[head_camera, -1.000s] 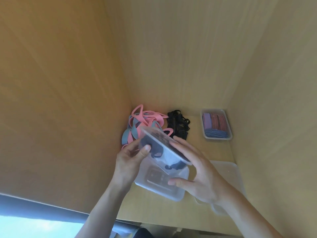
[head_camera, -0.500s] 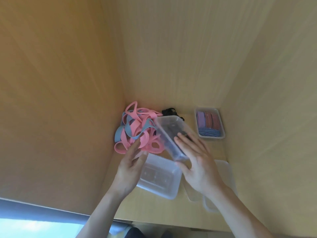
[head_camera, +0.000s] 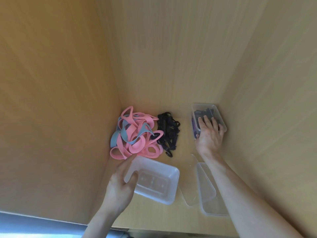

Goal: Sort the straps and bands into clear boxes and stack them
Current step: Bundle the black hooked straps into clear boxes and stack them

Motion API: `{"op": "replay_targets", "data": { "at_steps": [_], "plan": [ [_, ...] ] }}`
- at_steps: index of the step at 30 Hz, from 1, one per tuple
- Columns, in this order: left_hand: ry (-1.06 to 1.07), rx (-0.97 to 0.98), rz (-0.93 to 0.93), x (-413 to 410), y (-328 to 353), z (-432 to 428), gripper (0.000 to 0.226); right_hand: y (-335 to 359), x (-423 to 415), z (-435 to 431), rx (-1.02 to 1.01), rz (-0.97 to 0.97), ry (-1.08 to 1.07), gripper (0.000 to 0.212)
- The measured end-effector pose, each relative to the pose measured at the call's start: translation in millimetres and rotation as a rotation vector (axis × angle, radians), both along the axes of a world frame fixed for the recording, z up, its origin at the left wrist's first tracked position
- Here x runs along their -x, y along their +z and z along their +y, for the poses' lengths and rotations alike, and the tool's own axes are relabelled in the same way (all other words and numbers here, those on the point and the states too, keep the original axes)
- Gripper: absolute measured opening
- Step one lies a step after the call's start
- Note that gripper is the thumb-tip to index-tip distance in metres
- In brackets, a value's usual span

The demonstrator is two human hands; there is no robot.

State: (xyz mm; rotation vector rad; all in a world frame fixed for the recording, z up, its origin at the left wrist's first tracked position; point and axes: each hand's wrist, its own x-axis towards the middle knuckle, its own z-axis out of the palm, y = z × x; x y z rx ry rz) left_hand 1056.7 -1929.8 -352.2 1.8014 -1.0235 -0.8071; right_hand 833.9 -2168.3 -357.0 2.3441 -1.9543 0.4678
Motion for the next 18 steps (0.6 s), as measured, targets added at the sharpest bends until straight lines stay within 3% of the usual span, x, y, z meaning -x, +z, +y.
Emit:
{"op": "replay_targets", "data": {
  "at_steps": [6,10,13,16,18],
  "plan": [
    [-0.013,0.001,-0.040,1,-4,5,0.056,-10,-1,-2,0.019,-0.007,0.006,0.065],
    [-0.039,0.024,-0.101,0,-4,8,0.059,-13,2,-7,-0.046,-0.002,0.046,0.078],
    [-0.067,0.042,-0.191,-1,-7,10,0.064,-8,7,3,0.014,-0.162,0.060,0.090],
    [-0.099,0.054,-0.256,-3,-11,15,0.064,-7,13,38,0.221,-0.385,0.128,0.066],
    [-0.116,0.046,-0.294,-5,-15,19,0.061,-18,19,67,0.238,-0.405,0.095,0.045]
  ]
}}
